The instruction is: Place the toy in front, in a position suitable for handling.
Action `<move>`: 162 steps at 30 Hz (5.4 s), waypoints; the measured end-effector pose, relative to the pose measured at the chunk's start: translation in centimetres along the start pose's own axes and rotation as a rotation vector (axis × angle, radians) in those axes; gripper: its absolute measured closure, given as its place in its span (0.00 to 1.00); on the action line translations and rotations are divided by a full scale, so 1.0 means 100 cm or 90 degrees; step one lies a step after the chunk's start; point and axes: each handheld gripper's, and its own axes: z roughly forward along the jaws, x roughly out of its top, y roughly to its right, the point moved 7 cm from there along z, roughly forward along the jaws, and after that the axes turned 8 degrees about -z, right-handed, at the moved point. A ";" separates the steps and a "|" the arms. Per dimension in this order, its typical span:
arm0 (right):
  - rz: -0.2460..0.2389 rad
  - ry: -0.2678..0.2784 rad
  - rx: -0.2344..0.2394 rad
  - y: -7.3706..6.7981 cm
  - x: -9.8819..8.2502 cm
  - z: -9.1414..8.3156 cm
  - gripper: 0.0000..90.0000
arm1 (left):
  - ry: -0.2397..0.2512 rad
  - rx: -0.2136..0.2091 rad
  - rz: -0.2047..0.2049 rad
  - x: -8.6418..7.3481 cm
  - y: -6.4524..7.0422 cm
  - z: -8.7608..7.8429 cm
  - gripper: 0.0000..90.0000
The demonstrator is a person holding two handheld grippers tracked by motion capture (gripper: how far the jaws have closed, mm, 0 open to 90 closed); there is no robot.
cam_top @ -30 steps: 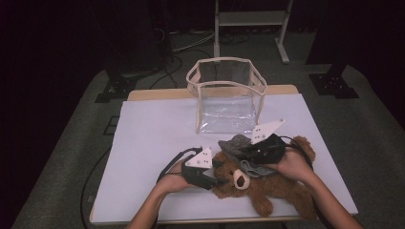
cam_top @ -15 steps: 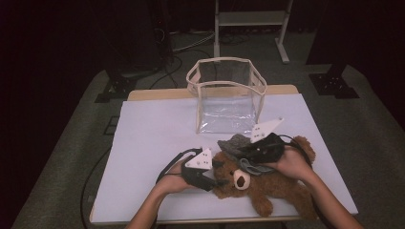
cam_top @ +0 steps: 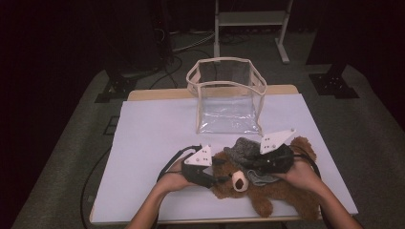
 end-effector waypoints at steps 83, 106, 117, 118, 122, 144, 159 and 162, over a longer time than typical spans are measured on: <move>0.097 0.073 -0.054 -0.010 -0.079 -0.063 0.88 | -0.081 -0.038 -0.112 0.021 -0.025 0.021 0.67; 0.073 0.109 -0.066 -0.010 -0.041 -0.020 0.89 | -0.087 -0.007 -0.156 0.008 -0.048 -0.017 0.34; 0.074 0.075 -0.087 0.003 -0.054 -0.060 0.89 | -0.091 0.009 -0.039 0.009 -0.021 -0.019 0.58; 0.072 0.066 -0.082 0.007 -0.053 -0.059 0.89 | -0.087 0.011 -0.035 0.008 -0.018 -0.019 0.58; 0.062 0.068 -0.066 0.012 -0.039 -0.051 0.88 | -0.086 0.016 -0.012 0.008 -0.012 -0.021 0.58; 0.039 0.051 0.017 -0.013 -0.030 -0.014 0.89 | -0.054 -0.038 -0.114 0.003 -0.012 -0.018 0.23; 0.053 0.081 -0.034 -0.002 -0.023 -0.027 0.89 | -0.078 0.010 -0.023 0.018 -0.019 -0.017 0.68; 0.054 0.077 -0.035 0.004 -0.019 -0.027 0.89 | -0.090 0.036 0.004 0.025 -0.026 -0.020 0.68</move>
